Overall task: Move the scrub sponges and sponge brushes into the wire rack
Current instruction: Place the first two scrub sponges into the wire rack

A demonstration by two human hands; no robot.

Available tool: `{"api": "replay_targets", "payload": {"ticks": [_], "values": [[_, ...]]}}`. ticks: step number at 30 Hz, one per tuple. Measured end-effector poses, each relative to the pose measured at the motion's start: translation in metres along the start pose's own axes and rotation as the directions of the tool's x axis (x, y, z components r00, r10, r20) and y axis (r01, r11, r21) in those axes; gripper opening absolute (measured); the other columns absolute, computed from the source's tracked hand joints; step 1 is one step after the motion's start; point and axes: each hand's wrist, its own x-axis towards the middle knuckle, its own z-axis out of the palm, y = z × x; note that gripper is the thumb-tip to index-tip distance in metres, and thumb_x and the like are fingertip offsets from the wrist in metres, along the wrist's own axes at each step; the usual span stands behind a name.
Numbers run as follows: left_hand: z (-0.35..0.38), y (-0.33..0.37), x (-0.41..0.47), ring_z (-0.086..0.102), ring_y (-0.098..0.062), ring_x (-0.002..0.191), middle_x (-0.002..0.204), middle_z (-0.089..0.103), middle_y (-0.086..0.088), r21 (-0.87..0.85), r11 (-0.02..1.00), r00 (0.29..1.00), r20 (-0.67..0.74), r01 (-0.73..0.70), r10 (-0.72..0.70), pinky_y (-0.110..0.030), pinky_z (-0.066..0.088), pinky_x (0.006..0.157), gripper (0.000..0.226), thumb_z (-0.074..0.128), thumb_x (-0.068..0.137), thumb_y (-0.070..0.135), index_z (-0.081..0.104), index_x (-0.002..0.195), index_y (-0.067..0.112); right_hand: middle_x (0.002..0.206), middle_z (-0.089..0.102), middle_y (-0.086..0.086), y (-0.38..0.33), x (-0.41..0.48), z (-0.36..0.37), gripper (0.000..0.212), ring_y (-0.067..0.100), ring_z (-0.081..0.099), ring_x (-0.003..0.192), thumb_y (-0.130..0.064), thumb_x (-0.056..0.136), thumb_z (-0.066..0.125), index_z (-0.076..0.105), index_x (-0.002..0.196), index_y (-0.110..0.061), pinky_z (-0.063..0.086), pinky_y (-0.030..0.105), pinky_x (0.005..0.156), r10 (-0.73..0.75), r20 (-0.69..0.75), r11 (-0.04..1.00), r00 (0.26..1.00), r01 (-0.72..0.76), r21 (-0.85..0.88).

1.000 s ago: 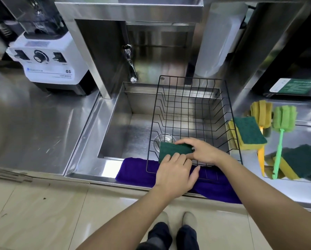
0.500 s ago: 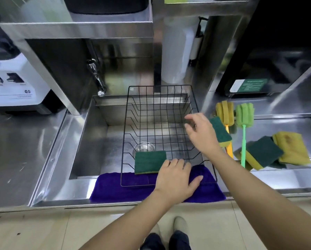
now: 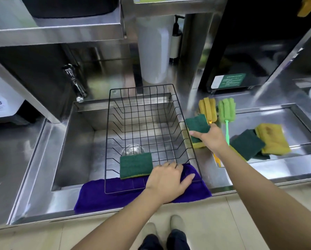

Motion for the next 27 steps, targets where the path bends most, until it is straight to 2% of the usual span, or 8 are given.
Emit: {"api": "replay_targets", "payload": {"ticks": [3, 8, 9, 12, 15, 19, 23, 27], "values": [[-0.003, -0.001, -0.002, 0.056, -0.023, 0.089, 0.098, 0.064, -0.004, -0.005, 1.0, 1.0, -0.02, 0.011, -0.011, -0.036, 0.043, 0.067, 0.072, 0.007, 0.086, 0.061, 0.059, 0.102, 0.013, 0.106, 0.068, 0.018, -0.013, 0.004, -0.01, 0.051, 0.033, 0.064, 0.094, -0.03, 0.066, 0.083, 0.056, 0.101, -0.002, 0.054, 0.043, 0.083, 0.012, -0.06, 0.994, 0.998, -0.005, 0.106], [-0.008, -0.007, -0.009, 0.059, -0.024, 0.074, 0.08, 0.066, -0.006, -0.079, 0.997, 0.996, -0.085, 0.02, -0.027, -0.035, 0.047, 0.061, 0.059, 0.026, 0.089, 0.055, 0.064, 0.085, 0.01, 0.104, 0.055, 0.002, -0.056, -0.001, -0.026, 0.062, 0.014, 0.059, 0.09, -0.014, 0.071, 0.08, 0.043, 0.12, -0.009, 0.05, 0.015, 0.064, -0.2, -0.18, 0.875, 0.963, 0.259, 0.408], [-0.009, -0.009, -0.011, 0.059, -0.024, 0.068, 0.073, 0.065, -0.005, -0.064, 0.998, 0.995, -0.098, 0.026, -0.032, -0.033, 0.047, 0.058, 0.055, 0.03, 0.088, 0.053, 0.064, 0.079, 0.011, 0.105, 0.054, 0.002, -0.063, -0.002, -0.024, 0.061, 0.012, 0.058, 0.09, -0.014, 0.07, 0.08, 0.042, 0.117, -0.012, 0.049, 0.013, 0.065, -0.252, -0.141, 0.866, 0.957, 0.289, 0.408], [-0.01, -0.016, -0.017, 0.057, -0.022, 0.06, 0.063, 0.062, -0.003, -0.029, 0.997, 0.991, -0.114, 0.068, -0.071, -0.029, 0.044, 0.054, 0.05, 0.036, 0.086, 0.051, 0.062, 0.068, 0.013, 0.108, 0.058, 0.008, -0.077, -0.005, -0.009, 0.053, 0.018, 0.058, 0.096, -0.009, 0.07, 0.079, 0.042, 0.109, -0.015, 0.051, 0.028, 0.078, -0.347, 0.116, 0.881, 0.93, 0.281, 0.381], [-0.01, -0.021, -0.022, 0.057, -0.022, 0.062, 0.063, 0.061, -0.003, -0.029, 0.994, 0.986, -0.125, 0.108, -0.111, -0.028, 0.043, 0.055, 0.051, 0.036, 0.086, 0.052, 0.062, 0.067, 0.013, 0.103, 0.062, 0.003, -0.084, -0.012, 0.011, 0.05, 0.018, 0.059, 0.095, -0.007, 0.071, 0.077, 0.045, 0.108, -0.016, 0.051, 0.028, 0.074, -0.388, 0.406, 0.92, 0.827, 0.323, 0.221], [-0.011, -0.023, -0.024, 0.059, -0.021, 0.064, 0.065, 0.063, -0.003, -0.035, 0.992, 0.984, -0.128, 0.122, -0.126, -0.027, 0.045, 0.054, 0.052, 0.035, 0.086, 0.052, 0.065, 0.07, 0.013, 0.098, 0.06, 0.003, -0.081, -0.012, 0.027, 0.046, 0.02, 0.058, 0.091, -0.005, 0.072, 0.076, 0.047, 0.106, -0.015, 0.048, 0.025, 0.066, -0.273, 0.705, 0.878, 0.654, 0.469, -0.095], [-0.01, -0.02, -0.023, 0.059, -0.022, 0.064, 0.065, 0.063, -0.004, -0.047, 0.992, 0.987, -0.11, 0.114, -0.118, -0.028, 0.045, 0.054, 0.053, 0.034, 0.087, 0.052, 0.065, 0.072, 0.012, 0.107, 0.062, 0.009, -0.077, -0.005, 0.03, 0.041, 0.029, 0.059, 0.1, -0.008, 0.072, 0.077, 0.05, 0.103, -0.014, 0.05, 0.039, 0.079, -0.096, 0.791, 0.711, 0.605, 0.598, -0.37], [-0.011, -0.022, -0.023, 0.059, -0.023, 0.066, 0.066, 0.064, -0.004, -0.032, 0.993, 0.986, -0.117, 0.117, -0.12, -0.03, 0.045, 0.055, 0.054, 0.033, 0.087, 0.052, 0.066, 0.073, 0.011, 0.095, 0.057, 0.002, -0.089, -0.007, 0.038, 0.033, 0.025, 0.053, 0.093, -0.015, 0.074, 0.076, 0.048, 0.091, -0.018, 0.041, 0.033, 0.073, -0.028, 0.786, 0.554, 0.618, 0.664, -0.502]]}}
